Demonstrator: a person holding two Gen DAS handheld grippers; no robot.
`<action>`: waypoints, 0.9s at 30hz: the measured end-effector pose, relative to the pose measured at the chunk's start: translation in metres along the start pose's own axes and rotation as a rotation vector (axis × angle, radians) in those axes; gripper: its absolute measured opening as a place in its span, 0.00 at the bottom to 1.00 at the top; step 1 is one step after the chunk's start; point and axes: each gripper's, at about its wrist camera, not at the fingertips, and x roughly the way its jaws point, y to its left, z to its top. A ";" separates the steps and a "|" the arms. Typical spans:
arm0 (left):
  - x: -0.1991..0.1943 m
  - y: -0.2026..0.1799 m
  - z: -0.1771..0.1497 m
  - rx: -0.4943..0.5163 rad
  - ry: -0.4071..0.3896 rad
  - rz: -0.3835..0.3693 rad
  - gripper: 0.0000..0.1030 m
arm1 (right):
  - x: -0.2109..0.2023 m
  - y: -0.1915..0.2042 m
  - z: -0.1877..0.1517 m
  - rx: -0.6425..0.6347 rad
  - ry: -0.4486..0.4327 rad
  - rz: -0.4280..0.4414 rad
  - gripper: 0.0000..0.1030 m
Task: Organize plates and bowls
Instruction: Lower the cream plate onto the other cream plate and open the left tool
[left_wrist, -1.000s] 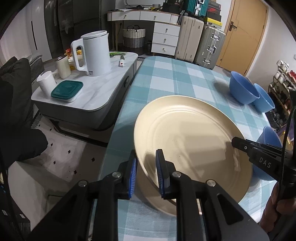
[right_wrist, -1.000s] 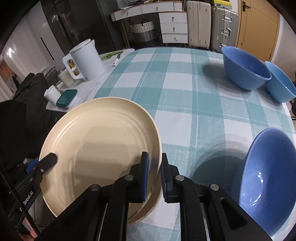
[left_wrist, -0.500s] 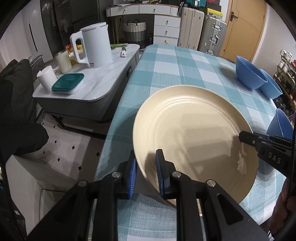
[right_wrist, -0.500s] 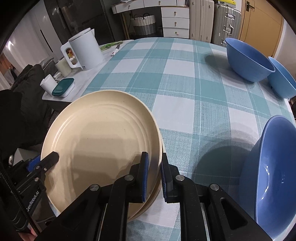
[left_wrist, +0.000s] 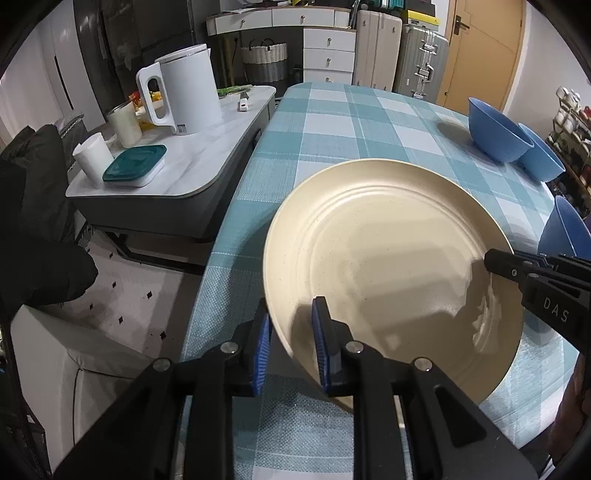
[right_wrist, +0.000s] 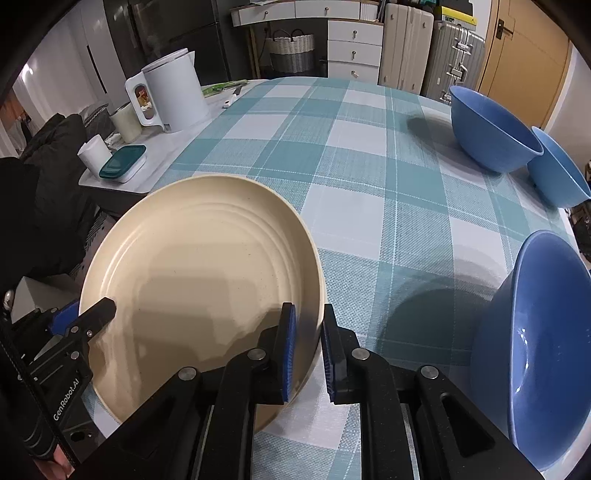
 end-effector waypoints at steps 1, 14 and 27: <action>0.000 0.000 0.000 0.003 -0.001 0.003 0.19 | 0.001 0.000 0.000 0.000 0.010 -0.004 0.13; 0.004 -0.004 -0.004 0.030 -0.001 0.020 0.21 | 0.006 -0.002 -0.005 0.011 0.007 -0.019 0.13; 0.006 -0.009 -0.004 0.056 -0.009 0.021 0.24 | 0.003 -0.005 -0.008 0.032 0.007 0.000 0.13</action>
